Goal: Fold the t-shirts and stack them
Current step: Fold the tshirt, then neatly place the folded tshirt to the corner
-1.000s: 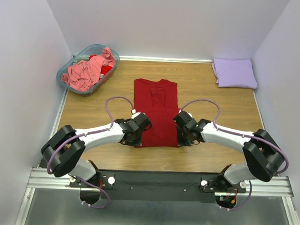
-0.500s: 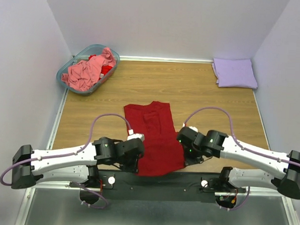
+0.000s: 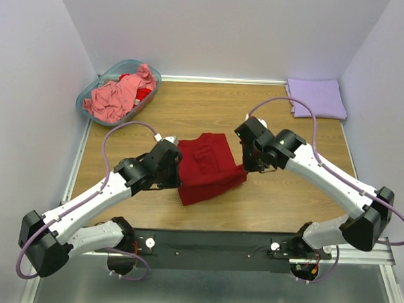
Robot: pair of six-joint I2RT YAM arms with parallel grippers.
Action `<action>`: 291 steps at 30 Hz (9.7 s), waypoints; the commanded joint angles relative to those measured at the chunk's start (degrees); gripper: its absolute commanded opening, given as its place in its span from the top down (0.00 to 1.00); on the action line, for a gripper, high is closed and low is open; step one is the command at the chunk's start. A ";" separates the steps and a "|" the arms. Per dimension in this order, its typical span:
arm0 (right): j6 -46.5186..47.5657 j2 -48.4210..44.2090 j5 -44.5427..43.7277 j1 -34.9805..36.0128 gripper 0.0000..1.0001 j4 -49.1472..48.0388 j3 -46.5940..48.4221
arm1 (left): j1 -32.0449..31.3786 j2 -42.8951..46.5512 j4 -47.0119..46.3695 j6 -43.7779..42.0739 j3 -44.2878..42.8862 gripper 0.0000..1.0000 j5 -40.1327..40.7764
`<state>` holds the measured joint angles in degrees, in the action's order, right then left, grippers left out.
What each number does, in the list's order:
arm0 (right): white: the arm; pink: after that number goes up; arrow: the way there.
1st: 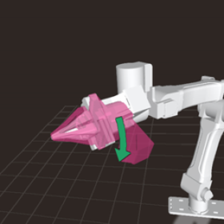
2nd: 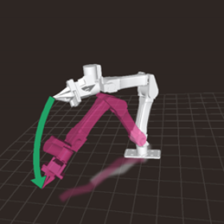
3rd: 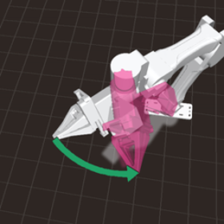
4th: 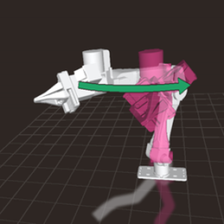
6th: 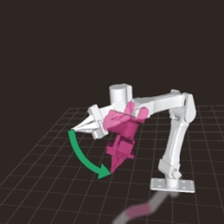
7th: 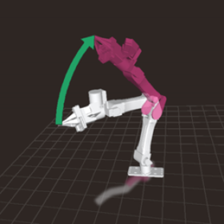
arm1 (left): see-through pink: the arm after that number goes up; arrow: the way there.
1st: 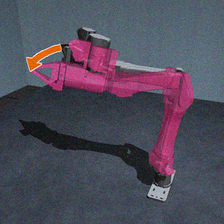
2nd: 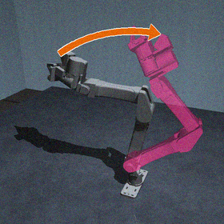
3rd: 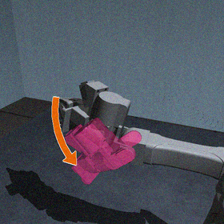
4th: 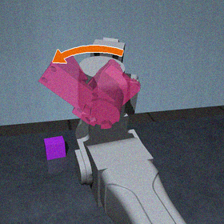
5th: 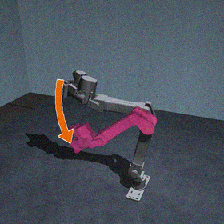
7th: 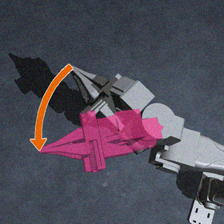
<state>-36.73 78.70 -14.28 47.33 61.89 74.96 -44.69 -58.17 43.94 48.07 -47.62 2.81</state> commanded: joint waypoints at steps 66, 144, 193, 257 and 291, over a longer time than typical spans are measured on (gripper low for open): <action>20.66 25.46 24.89 -18.59 0.53 -38.58 11.46 | 27.72 -9.42 -30.40 -15.74 2.43 0.52 -7.36; 9.75 9.30 17.72 -39.15 0.19 -49.68 -23.18 | -6.45 -31.69 -29.01 -26.80 -14.42 0.33 18.89; 1.93 23.15 55.15 -37.33 0.16 -64.26 -25.39 | -15.87 -52.22 -31.37 -35.16 -27.88 1.00 19.69; 49.56 48.20 1.28 -43.54 1.00 -39.30 28.83 | 27.64 -16.53 -32.08 -27.60 -2.04 0.20 8.70; 50.09 56.65 6.28 -58.66 1.00 -39.12 56.17 | 28.87 -24.53 -33.48 -27.60 -2.83 0.20 8.97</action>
<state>13.17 136.05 -9.87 -8.82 23.73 127.37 -16.23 -82.00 11.81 20.58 -49.58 11.29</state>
